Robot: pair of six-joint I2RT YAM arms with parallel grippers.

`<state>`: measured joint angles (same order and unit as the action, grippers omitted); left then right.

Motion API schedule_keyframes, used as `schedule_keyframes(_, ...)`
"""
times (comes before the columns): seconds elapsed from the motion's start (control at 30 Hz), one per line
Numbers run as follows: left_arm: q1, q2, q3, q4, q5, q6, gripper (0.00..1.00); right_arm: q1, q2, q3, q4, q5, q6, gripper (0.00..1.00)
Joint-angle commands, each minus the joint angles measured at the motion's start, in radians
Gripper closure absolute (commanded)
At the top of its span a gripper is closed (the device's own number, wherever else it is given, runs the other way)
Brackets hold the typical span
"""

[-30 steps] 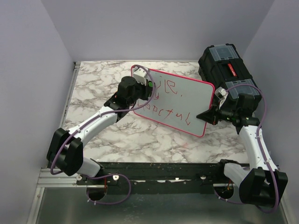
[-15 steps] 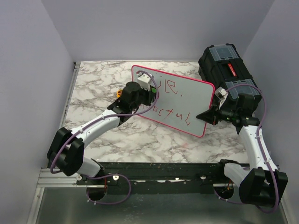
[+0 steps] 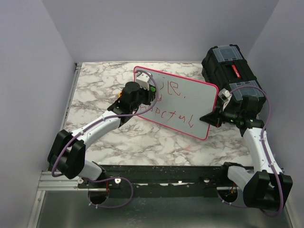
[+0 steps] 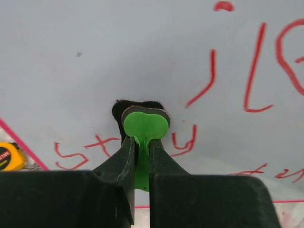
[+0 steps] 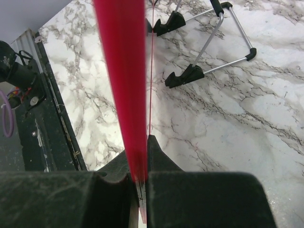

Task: Erase the whiteboard
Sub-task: Erase the whiteboard using the whiteboard eraser.

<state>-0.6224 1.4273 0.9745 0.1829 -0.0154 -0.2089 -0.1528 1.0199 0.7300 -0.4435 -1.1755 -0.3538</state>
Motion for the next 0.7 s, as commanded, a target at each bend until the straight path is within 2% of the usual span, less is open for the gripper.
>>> schedule_keyframes(0.0, 0.047, 0.004, 0.012, -0.005, -0.027, 0.020, 1.00, 0.005, -0.023, 0.016, 0.029, -0.032, -0.053, 1.00)
schedule_keyframes(0.1, 0.030, 0.004, 0.006, 0.016, 0.001, 0.001, 1.00, 0.006, -0.018, 0.017, 0.027, -0.031, -0.053, 1.00)
schedule_keyframes(0.33, -0.088, 0.030, 0.023, 0.033, -0.029, -0.009, 1.00, 0.004, -0.018, 0.016, 0.029, -0.027, -0.053, 0.99)
schedule_keyframes(0.43, -0.078, 0.040, 0.028, 0.029, -0.044, -0.005, 1.00, 0.005, -0.020, 0.014, 0.029, -0.026, -0.053, 0.99)
schedule_keyframes(0.67, 0.018, 0.021, 0.023, 0.011, -0.022, -0.003, 1.00, 0.005, -0.024, 0.016, 0.028, -0.030, -0.053, 1.00)
